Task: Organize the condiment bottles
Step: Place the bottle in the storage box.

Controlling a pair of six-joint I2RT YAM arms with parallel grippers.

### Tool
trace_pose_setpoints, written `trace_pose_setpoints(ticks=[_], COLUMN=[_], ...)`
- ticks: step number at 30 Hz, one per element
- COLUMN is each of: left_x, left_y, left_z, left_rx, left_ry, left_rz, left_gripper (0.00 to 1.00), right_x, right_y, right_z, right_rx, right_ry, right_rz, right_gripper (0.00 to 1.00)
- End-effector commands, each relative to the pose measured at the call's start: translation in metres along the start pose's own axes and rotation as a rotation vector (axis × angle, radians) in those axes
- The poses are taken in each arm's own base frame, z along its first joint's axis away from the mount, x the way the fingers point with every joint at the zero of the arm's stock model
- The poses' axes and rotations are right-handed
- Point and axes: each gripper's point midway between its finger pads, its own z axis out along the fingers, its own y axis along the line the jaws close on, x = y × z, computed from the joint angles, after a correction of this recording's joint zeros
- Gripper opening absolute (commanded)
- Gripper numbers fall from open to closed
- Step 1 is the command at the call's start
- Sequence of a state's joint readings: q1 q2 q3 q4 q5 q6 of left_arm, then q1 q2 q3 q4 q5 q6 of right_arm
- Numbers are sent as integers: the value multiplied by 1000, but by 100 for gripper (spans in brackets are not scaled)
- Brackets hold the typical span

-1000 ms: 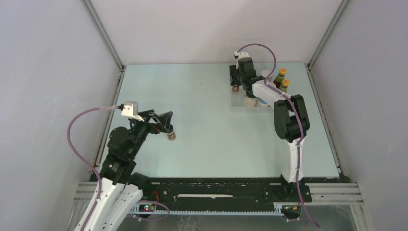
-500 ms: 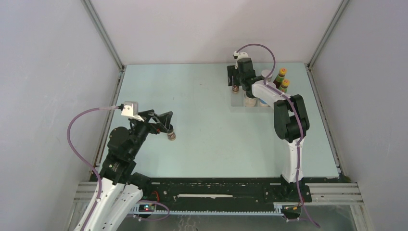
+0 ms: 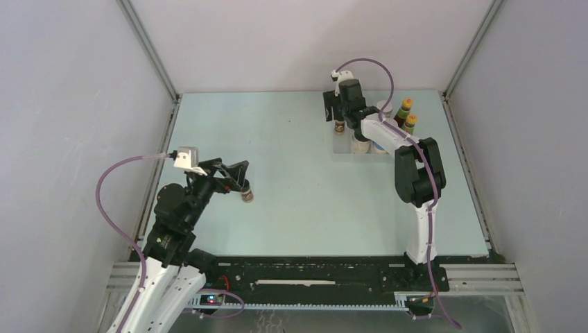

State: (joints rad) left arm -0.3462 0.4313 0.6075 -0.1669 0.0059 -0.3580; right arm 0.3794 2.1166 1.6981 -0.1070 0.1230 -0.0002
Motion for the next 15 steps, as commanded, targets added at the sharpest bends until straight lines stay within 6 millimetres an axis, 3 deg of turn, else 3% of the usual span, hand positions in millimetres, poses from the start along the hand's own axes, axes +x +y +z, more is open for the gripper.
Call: trace_pose_setpoints(ticks=[1, 7, 9, 15], left_x=[-25, -26, -21, 8], left_y=[-8, -6, 2, 18], left_z=[-6, -12, -15, -15], left_rx=[16, -15, -62, -160], left_ry=[-57, -20, 9, 121], left_rz=[5, -7, -14, -56], left_gripper=[99, 99, 99, 99], right_x=[-88, -119, -117, -85], right_y=[18, 50, 62, 93], right_z=[-55, -115, -135, -205], right_rx=[-21, -77, -105, -208], right_ry=[-185, -269, -276, -303], right_rz=[-42, -71, -76, -34], right_gripper=[77, 77, 77, 77])
